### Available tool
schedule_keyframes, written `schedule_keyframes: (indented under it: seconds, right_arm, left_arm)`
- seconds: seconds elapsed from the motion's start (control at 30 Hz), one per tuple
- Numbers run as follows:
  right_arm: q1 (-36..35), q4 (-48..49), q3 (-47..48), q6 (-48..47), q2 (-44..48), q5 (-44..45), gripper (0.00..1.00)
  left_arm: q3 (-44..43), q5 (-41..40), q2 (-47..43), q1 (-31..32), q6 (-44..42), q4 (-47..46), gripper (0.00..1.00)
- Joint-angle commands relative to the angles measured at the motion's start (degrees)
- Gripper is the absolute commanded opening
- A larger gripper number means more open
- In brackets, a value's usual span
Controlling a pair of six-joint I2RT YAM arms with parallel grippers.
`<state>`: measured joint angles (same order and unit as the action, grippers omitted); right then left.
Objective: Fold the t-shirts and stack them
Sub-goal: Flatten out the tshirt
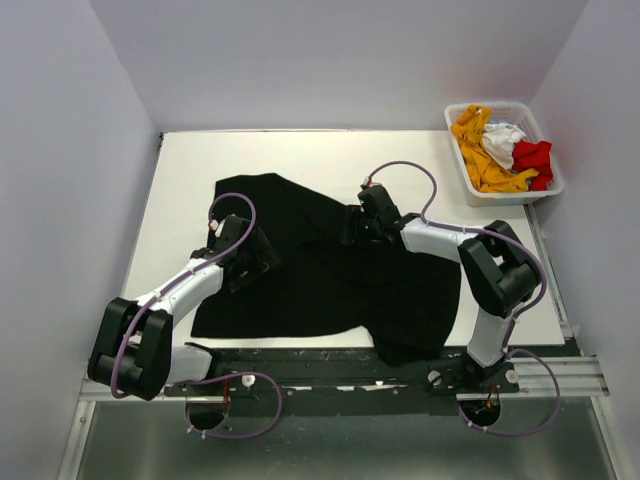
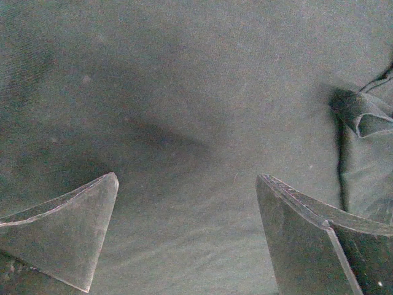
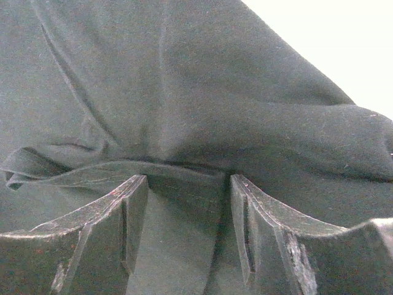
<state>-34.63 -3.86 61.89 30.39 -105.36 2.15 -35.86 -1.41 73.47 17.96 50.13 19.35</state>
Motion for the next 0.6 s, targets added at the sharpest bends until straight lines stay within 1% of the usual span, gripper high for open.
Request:
schedule_keyframes:
  seconds: [0.0, 0.17, 0.27, 0.4, 0.47, 0.53, 0.57]
  right_arm:
    - [0.0, 1.64, 0.08, -1.1, -0.08, -3.73, 0.6]
    - [0.0, 1.62, -0.62, -2.6, 1.95, -4.79, 0.57]
    - [0.0, 1.64, -0.42, -3.93, 1.55, -5.21, 0.54]
    - [0.0, 0.04, 0.94, -4.98, -0.14, -3.83, 0.46]
    - [0.0, -0.87, 1.66, -5.18, -0.95, -2.77, 0.39]
    - [0.03, -2.07, 2.33, -5.26, -1.49, -0.9, 0.27]
    - [0.01, -2.43, 2.57, -5.37, -1.51, -0.01, 0.24]
  left_arm:
    - [0.44, 1.22, 0.53, -0.29, -0.54, -0.77, 0.99]
    - [0.41, 1.15, 0.53, -0.29, -0.54, -0.77, 0.99]
    - [0.07, 1.23, 0.92, -0.29, -0.71, -0.63, 0.99]
    - [0.05, 1.32, 0.97, -0.29, -0.82, -0.68, 0.99]
    - [-0.03, 1.3, 1.04, -0.28, -0.86, -0.7, 0.99]
    - [-0.24, 1.4, 1.13, -0.29, -1.03, -0.59, 0.99]
    - [-0.25, 1.4, 1.15, -0.29, -1.07, -0.7, 0.99]
